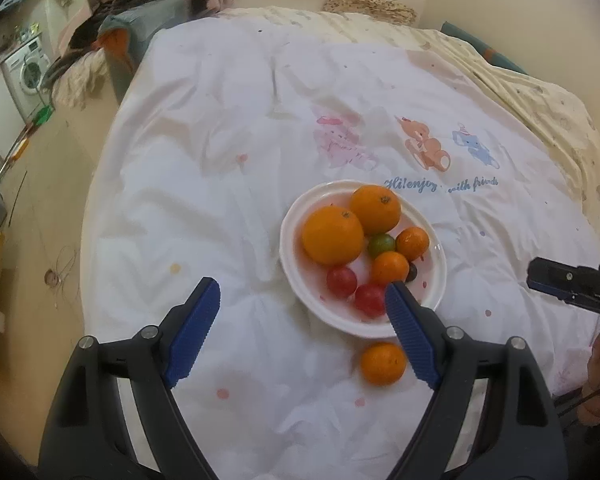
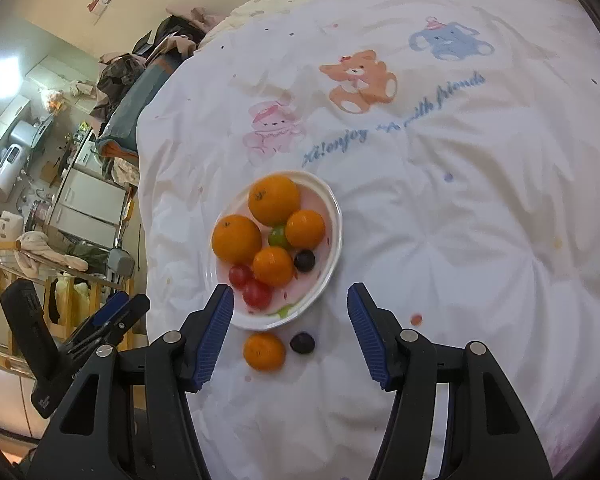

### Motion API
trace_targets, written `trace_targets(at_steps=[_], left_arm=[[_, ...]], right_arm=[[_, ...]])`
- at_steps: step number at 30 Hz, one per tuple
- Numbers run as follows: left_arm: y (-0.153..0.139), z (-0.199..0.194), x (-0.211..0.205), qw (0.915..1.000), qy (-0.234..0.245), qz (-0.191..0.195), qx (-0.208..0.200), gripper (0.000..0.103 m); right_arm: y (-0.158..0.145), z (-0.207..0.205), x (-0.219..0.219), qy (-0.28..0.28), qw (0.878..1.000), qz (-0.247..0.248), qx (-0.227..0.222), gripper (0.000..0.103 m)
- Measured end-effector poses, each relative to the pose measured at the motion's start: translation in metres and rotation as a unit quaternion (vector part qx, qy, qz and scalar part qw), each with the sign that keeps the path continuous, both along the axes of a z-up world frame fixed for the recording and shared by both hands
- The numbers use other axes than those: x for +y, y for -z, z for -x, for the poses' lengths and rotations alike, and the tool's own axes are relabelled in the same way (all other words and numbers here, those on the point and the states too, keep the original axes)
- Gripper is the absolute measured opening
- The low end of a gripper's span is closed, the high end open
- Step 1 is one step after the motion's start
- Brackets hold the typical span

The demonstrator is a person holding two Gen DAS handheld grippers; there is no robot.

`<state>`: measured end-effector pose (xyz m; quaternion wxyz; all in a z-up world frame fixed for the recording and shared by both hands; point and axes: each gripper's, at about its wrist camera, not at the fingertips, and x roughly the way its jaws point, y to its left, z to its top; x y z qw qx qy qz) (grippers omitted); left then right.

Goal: Organize fruits
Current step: 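Lift both open tools away from the plate, then grasp the mandarin beside the plate with the left tool and lift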

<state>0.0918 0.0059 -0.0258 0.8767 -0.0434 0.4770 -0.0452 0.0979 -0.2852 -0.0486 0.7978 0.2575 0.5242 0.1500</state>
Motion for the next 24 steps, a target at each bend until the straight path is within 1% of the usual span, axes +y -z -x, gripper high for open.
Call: trace_targets(at_steps=[3, 7, 8, 9, 11, 13, 17, 22, 24], left_arm=[[0.005, 0.006, 0.004, 0.9999, -0.005, 0.001, 0.013, 0.082], [0.025, 0.012, -0.002, 0.9983, 0.011, 0.013, 0.056, 0.082], [0.030, 0.013, -0.006, 0.9974, 0.016, 0.019, 0.068, 0.082], [0.038, 0.014, -0.010, 0.9959, 0.018, 0.034, 0.082, 0.082], [0.049, 0.018, -0.022, 0.9935, 0.031, 0.047, 0.099, 0.082], [0.058, 0.019, -0.040, 0.9917, 0.055, 0.037, 0.110, 0.082], [0.072, 0.019, -0.076, 0.9873, 0.107, 0.007, 0.118, 0.082], [0.091, 0.014, -0.096, 0.9833, 0.127, -0.024, 0.128, 0.080], [0.099, 0.010, -0.102, 0.9811, 0.136, -0.030, 0.135, 0.072]], right_arm=[[0.003, 0.012, -0.001, 0.009, 1.000, -0.006, 0.009, 0.062], [0.008, 0.021, 0.001, 0.014, 1.000, -0.006, 0.019, 0.062], [0.010, 0.023, 0.002, 0.016, 1.000, -0.005, 0.022, 0.062], [0.011, 0.023, 0.003, 0.016, 1.000, -0.004, 0.025, 0.062], [0.014, 0.023, 0.003, 0.017, 0.999, 0.000, 0.031, 0.062], [0.016, 0.021, 0.001, 0.021, 0.999, 0.003, 0.033, 0.062], [0.021, 0.021, -0.009, 0.039, 0.998, -0.002, 0.040, 0.062], [0.022, 0.020, -0.016, 0.048, 0.998, -0.004, 0.041, 0.062], [0.024, 0.019, -0.018, 0.051, 0.998, 0.000, 0.045, 0.062]])
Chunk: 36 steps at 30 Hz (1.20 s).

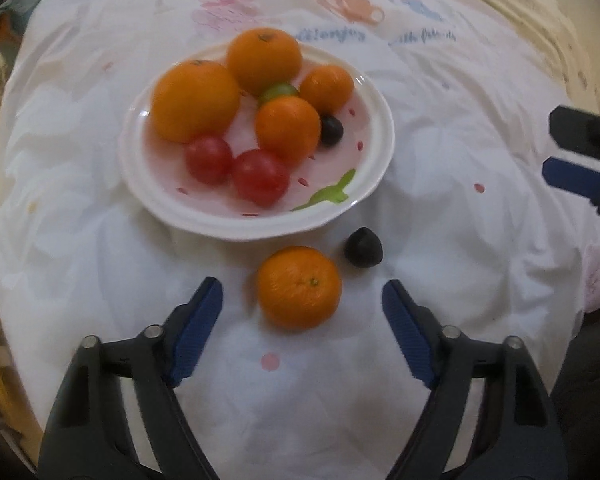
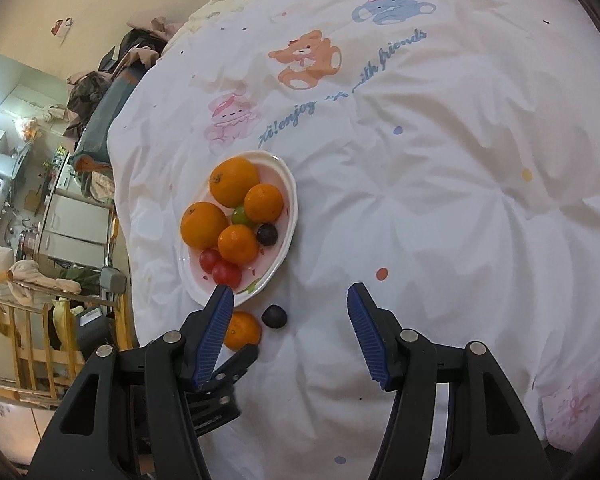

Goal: Organize fruits
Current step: 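Grasp the mandarin beside the plate with the left tool and lift, then grasp the last dark plum with the right tool while the left tool holds the mandarin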

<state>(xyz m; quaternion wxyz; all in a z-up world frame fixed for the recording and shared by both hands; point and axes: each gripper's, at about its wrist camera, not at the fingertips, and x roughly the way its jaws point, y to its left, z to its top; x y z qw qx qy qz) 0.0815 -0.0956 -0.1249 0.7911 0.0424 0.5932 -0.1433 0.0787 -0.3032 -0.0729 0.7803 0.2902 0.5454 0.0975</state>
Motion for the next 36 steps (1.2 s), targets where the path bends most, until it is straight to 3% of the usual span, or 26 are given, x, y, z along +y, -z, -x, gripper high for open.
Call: trace_targets(at_steps=[5, 11, 20, 29, 36], left_arm=[[0.012, -0.002, -0.004, 0.9997, 0.007, -0.018, 0.011, 0.041], [0.001, -0.002, 0.005, 0.9996, 0.003, -0.027, -0.004, 0.040], [-0.035, 0.008, 0.041, 0.9988, -0.047, 0.009, -0.009, 0.040], [-0.097, 0.013, 0.074, 0.9949, -0.074, 0.025, -0.064, 0.040], [-0.108, 0.015, 0.098, 0.9891, -0.106, 0.020, -0.101, 0.040]], right_arm=[[0.006, -0.003, -0.003, 0.007, 1.000, 0.000, 0.012, 0.062], [0.007, -0.007, 0.005, -0.005, 1.000, 0.004, 0.012, 0.062], [0.007, -0.008, 0.012, -0.015, 1.000, 0.006, 0.010, 0.062], [0.010, -0.010, 0.025, -0.034, 0.999, 0.015, 0.012, 0.062], [0.023, -0.012, 0.038, -0.054, 0.998, 0.015, 0.033, 0.062]])
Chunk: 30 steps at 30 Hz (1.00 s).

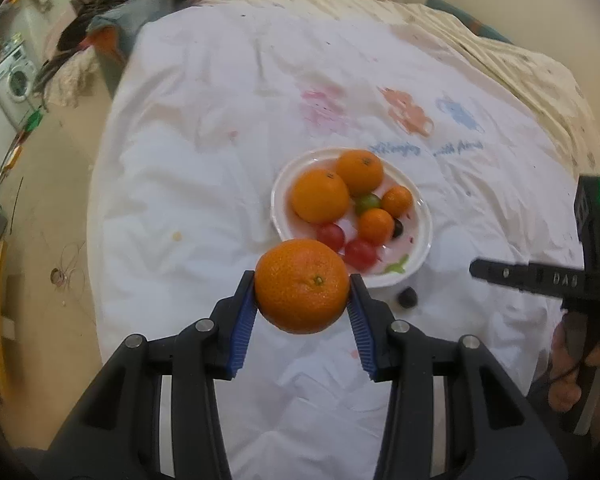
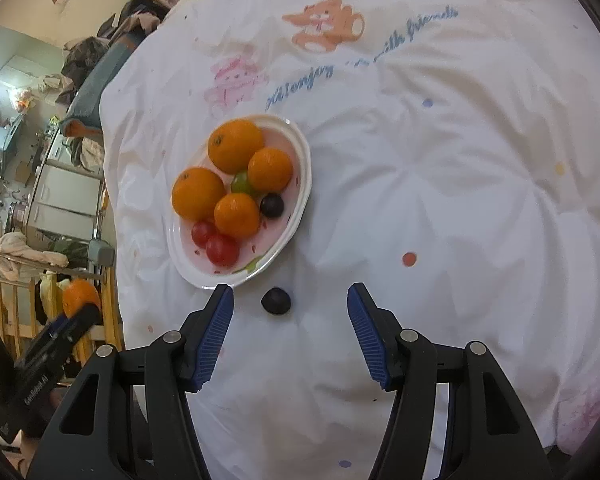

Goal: Organize fruits
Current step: 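Grasp the last dark plum with the right tool while the left tool holds the mandarin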

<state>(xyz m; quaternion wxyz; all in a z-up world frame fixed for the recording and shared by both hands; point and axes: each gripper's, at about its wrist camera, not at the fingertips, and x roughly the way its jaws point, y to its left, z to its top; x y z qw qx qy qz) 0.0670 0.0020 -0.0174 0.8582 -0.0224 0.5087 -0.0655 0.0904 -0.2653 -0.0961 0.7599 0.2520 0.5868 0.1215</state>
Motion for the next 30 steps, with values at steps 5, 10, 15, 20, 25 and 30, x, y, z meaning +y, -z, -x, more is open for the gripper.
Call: trace_targets(at_steps=[5, 10, 15, 20, 25, 30], left_arm=[[0.009, -0.007, 0.011, 0.9996, -0.026, 0.012, 0.010, 0.040], [0.011, -0.010, 0.012, 0.9993, -0.033, 0.013, 0.014, 0.040], [0.012, -0.012, 0.016, 0.9987, -0.038, 0.023, 0.026, 0.040], [0.014, -0.013, 0.020, 0.9984, -0.041, 0.025, 0.029, 0.040], [0.017, -0.013, 0.020, 0.9978, -0.044, 0.031, 0.038, 0.040], [0.017, -0.012, 0.010, 0.9988, -0.027, 0.023, 0.033, 0.040]], right_arm=[[0.014, -0.003, 0.013, -0.016, 1.000, 0.009, 0.020, 0.062], [0.030, -0.013, 0.040, -0.068, 0.996, 0.048, 0.030, 0.062], [0.045, -0.021, 0.071, -0.110, 0.990, 0.083, 0.032, 0.061], [0.050, -0.022, 0.091, -0.133, 0.983, 0.126, 0.009, 0.057], [0.052, -0.021, 0.096, -0.148, 0.976, 0.161, -0.005, 0.040], [0.050, -0.019, 0.092, -0.155, 0.975, 0.158, -0.007, 0.026]])
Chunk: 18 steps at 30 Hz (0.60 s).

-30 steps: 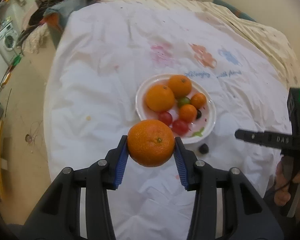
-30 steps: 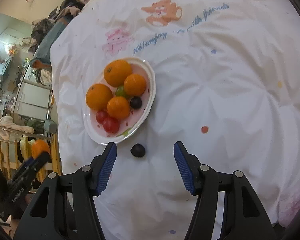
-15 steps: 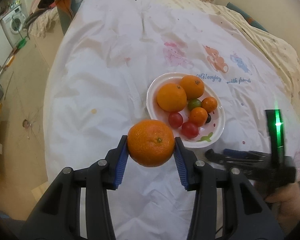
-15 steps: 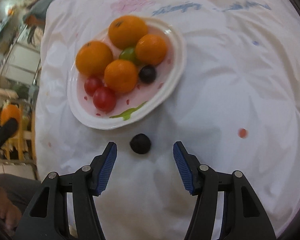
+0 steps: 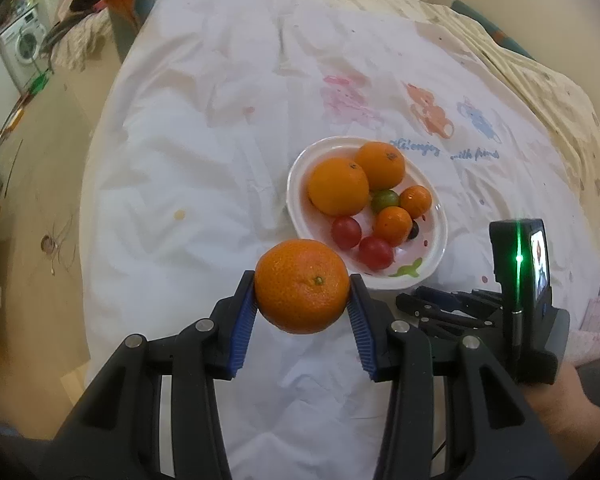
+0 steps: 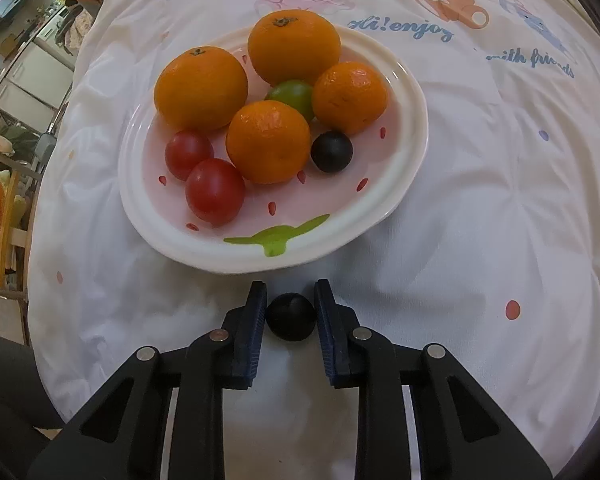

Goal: Organize fruits
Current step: 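Grasp the last dark plum with the right tool while the left tool holds the mandarin, then carry the mandarin and dark plum in both tools over the plate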

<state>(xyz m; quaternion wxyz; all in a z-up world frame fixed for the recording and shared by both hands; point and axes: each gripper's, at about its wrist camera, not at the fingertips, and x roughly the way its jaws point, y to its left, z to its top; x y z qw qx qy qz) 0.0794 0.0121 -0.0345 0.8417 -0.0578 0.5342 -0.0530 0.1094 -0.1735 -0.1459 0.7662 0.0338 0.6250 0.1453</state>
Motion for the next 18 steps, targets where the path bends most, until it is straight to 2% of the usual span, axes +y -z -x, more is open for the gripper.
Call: trace_targets(at_steps=[11, 18], left_arm=[[0.007, -0.003, 0.005, 0.9997, -0.014, -0.021, 0.001, 0.040], [0.010, -0.003, 0.005, 0.9991, -0.016, -0.039, -0.008, 0.040]], right_arm=[[-0.018, 0.012, -0.015, 0.015, 0.999, -0.042, 0.006, 0.025], [-0.037, 0.021, -0.043, 0.061, 0.996, -0.066, 0.002, 0.025]])
